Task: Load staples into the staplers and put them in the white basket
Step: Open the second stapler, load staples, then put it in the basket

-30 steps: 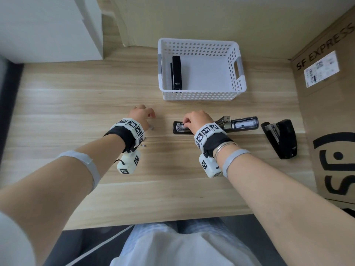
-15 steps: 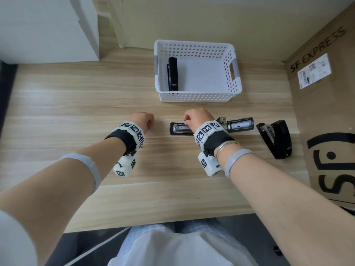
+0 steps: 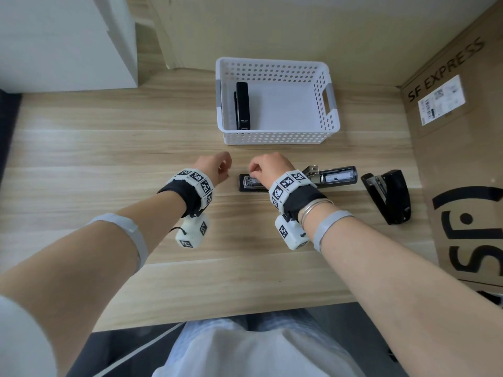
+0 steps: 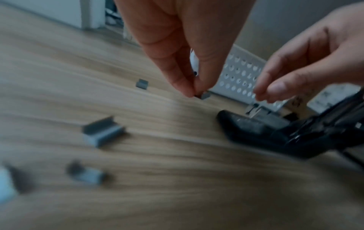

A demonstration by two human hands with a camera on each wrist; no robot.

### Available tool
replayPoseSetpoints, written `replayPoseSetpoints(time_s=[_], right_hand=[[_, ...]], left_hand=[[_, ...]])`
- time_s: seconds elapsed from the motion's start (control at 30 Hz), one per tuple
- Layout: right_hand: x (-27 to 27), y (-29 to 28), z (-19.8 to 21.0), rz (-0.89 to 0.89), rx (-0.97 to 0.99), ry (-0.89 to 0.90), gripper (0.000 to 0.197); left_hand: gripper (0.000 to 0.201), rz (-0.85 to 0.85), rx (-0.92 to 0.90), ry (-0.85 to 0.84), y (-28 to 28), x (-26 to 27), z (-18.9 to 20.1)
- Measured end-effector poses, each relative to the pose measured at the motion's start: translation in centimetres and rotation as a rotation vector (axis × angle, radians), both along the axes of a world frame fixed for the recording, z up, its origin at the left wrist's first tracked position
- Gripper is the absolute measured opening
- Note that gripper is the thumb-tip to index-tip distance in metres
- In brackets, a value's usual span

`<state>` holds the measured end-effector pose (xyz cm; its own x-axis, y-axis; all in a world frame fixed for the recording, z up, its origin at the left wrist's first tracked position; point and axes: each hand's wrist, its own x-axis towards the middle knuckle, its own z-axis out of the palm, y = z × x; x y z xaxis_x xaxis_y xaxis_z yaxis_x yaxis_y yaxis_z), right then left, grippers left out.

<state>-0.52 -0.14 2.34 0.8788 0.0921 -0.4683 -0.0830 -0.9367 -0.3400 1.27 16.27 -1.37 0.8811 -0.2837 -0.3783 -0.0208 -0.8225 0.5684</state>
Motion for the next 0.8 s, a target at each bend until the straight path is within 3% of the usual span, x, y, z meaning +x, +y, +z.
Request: replayPoseSetpoints(time_s=[0.13,0.33,0.43,0.53,0.8], right_hand=[[0.3,0.4,0.4,0.033,0.032,0.017,0.032],[0.1,-0.1,0.9,-0.042,0.111,-0.023,0.023],[0.1,-0.1,1.0,-0.051,0.101,-0.062,0.023],[0.1,0.0,0.7,0.078,-0.066,-0.014,0.021],[-0.1,0.4,-0.1,0.243,-0.266,0.021,0.023]], left_hand=[[0.015,0.062,-0.203,0.008,-2.2,-0.2,0.7],[0.025,0.143,-0.343,0.051,-2.8,0.0,0.6],[0.020,0.152,-0.304,0.055,-2.9,-0.1,0.5],[0.016,0.128,-0.192,0.061,-2.8,-0.5,0.2],[0.031,0.032,-0.032,0.035,-2.9,-1.3,-0.1]])
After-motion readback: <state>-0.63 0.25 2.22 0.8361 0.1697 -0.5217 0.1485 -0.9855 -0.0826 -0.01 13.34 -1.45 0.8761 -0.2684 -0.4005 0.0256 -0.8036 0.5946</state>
